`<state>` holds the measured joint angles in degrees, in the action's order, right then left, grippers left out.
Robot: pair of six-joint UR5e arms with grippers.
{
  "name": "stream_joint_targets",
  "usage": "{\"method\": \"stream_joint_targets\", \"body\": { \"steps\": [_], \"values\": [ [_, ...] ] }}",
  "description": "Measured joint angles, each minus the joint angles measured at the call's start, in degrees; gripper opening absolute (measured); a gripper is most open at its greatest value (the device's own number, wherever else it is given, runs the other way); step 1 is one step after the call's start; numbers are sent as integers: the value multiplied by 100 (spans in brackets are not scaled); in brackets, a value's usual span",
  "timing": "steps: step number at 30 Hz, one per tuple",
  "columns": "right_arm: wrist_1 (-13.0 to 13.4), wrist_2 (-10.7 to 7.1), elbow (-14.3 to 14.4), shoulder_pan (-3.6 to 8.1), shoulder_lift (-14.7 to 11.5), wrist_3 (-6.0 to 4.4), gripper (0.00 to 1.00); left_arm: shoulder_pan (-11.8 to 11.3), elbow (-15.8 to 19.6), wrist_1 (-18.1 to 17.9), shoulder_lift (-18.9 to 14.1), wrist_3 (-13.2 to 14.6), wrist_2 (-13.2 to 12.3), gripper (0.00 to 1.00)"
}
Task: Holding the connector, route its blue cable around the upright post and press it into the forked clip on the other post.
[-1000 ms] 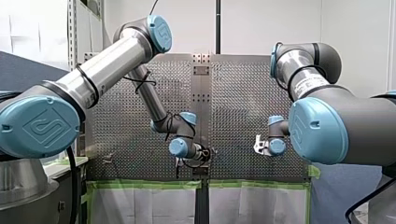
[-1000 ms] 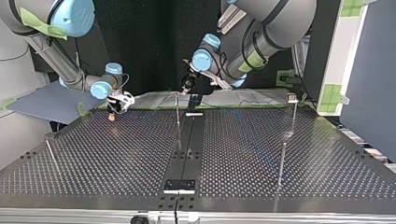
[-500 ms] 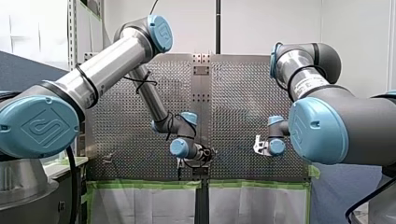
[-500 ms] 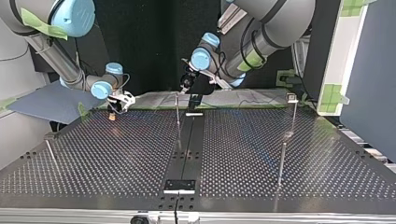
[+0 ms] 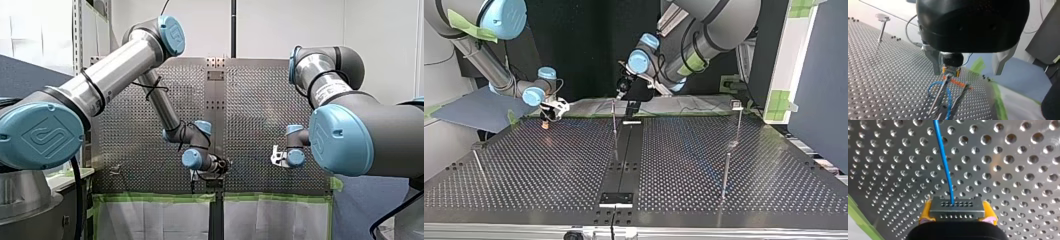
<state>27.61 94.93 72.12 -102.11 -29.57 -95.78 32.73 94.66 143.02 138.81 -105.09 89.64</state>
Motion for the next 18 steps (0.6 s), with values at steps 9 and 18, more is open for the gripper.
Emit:
{"method": "stream_joint_targets", "body": {
  "steps": [9,18],
  "values": [
    [20,-1,0,-19,6,-11,0,79,363,190,-4,336,276,100],
    [43,-59,-1,-11,18,-32,0,260,751,235,-125,787,727,100]
  ]
}}
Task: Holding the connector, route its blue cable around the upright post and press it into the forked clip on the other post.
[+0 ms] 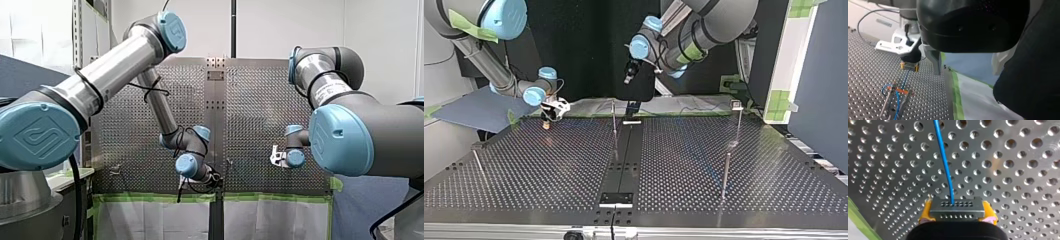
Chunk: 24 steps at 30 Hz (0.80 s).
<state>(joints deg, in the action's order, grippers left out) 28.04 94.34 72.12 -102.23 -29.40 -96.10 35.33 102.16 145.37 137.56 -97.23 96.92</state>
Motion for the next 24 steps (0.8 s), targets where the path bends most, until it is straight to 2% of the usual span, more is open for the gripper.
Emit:
{"method": "stream_joint_targets", "body": {
  "steps": [3,7,19,24],
  "values": [
    [14,-20,0,-3,12,-11,0,53,145,-107,-131,58,147,100],
    [16,-35,0,-10,38,-10,0,102,341,-280,-323,-39,275,100],
    [26,-36,0,-16,64,-8,0,135,982,-867,-962,-632,299,100],
    [12,12,1,3,64,-8,0,149,1227,-1114,-1208,-593,309,100]
  ]
}}
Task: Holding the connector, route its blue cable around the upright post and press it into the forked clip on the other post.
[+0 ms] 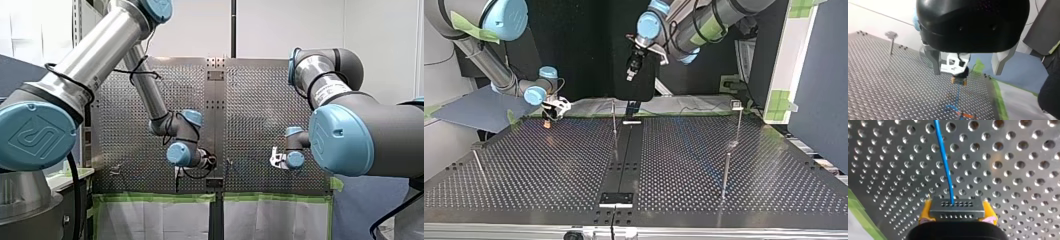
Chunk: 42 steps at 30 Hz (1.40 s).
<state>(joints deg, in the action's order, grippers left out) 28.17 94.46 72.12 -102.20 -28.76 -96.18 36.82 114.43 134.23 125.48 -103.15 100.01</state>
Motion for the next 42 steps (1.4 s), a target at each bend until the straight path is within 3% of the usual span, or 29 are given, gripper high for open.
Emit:
{"method": "stream_joint_targets", "body": {
  "steps": [6,13,24,32,42],
  "values": [
    [-25,182,7,-19,0,16,0,55,318,-58,-317,73,181,100],
    [-33,394,165,-34,-61,73,0,54,678,-167,-677,-166,257,100],
    [109,408,331,-177,-323,101,0,8,1198,-576,-1197,-541,267,100],
    [113,427,392,-324,-467,162,0,3,1579,-649,-1578,-449,269,100],
    [456,490,820,-391,-887,177,0,21,1988,-657,-1988,-383,251,100]
  ]
}}
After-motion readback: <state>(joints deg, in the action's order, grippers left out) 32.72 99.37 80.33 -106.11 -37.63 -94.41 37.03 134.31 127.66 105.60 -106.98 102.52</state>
